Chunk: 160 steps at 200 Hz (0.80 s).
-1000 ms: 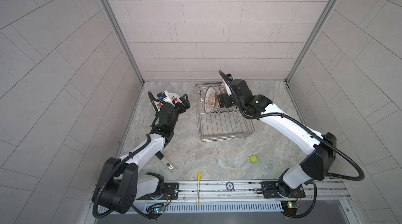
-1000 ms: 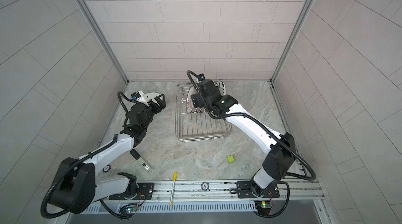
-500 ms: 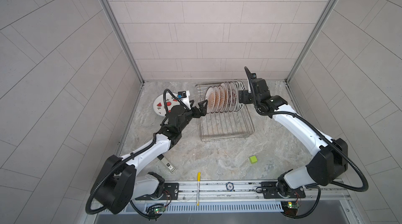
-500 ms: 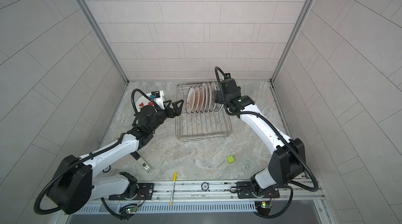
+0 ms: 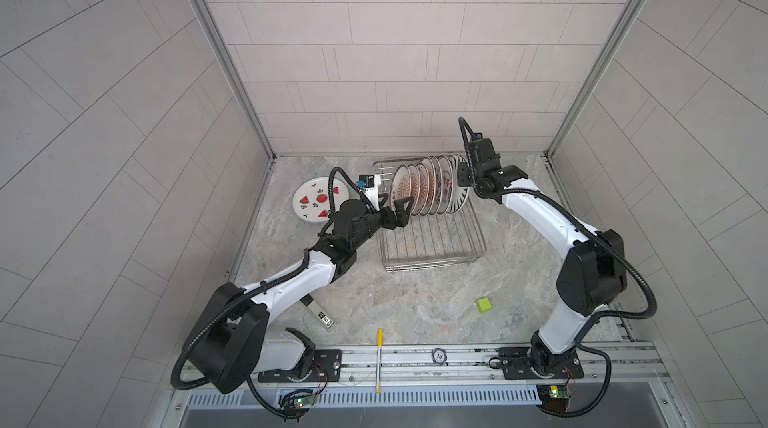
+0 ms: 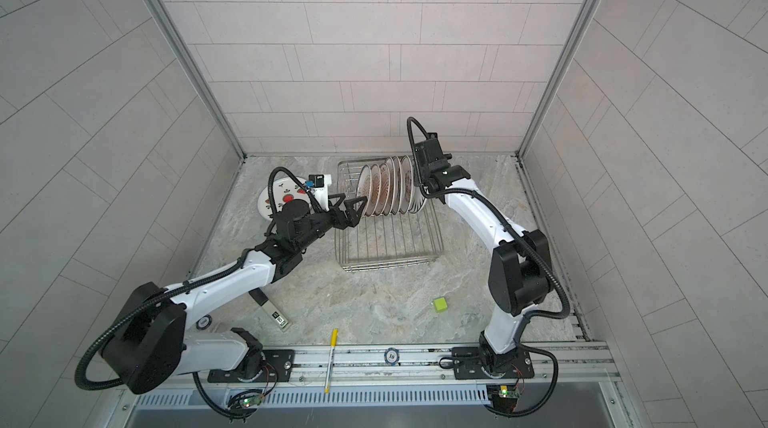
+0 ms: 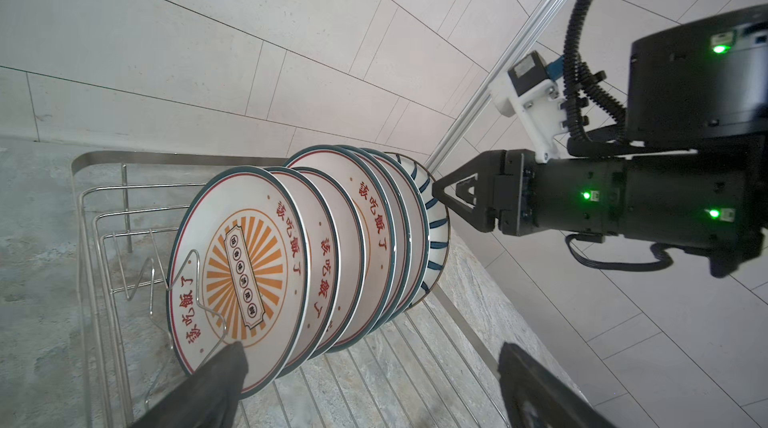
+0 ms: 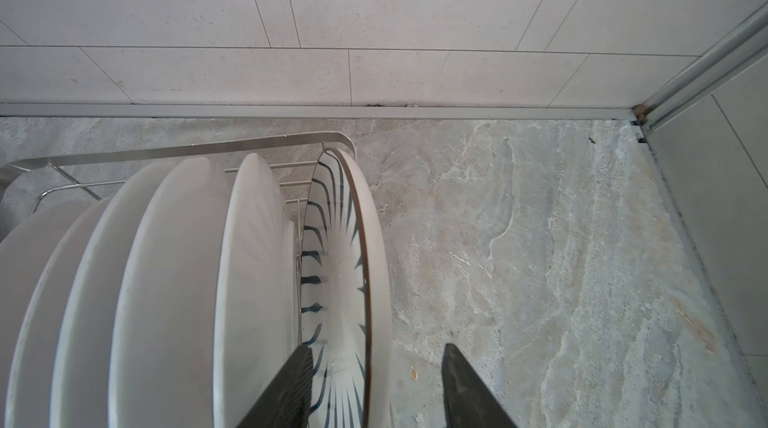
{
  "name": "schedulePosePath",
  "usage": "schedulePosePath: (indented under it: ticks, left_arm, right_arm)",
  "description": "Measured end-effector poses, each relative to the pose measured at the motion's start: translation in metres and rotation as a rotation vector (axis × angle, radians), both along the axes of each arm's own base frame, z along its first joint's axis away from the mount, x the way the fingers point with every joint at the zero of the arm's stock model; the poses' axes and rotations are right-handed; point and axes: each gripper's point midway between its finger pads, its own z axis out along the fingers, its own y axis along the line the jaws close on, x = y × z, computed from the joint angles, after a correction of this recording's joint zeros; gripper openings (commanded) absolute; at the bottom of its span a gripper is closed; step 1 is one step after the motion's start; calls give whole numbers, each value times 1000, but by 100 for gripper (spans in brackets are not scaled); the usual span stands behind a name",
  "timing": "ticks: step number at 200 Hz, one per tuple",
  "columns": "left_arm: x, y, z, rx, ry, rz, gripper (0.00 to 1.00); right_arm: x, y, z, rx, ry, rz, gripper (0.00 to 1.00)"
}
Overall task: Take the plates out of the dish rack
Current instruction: 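Move the right gripper to the blue-striped plate rim in the rack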
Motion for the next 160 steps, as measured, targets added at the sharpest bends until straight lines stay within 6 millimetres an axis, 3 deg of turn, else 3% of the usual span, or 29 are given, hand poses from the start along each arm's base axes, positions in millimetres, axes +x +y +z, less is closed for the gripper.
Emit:
schedulePosePath:
  ticks: [53,89,141,160]
  left_arm:
    - [0,-19,-8,6,16,-53,100]
    - [1,-21,-11,7,21,-59,100]
    - [4,-20,-11,1,16,-44,99]
    - [4,-19,-12,1,21,-39,99]
  right_arm:
    - [2,0,-17,-6,43,-19,43]
    - [4,0,-23,0,54,-21,37]
    - [13,1,-57,-5,117,-21,26]
    - [14,4,-55,14,113,-17,22]
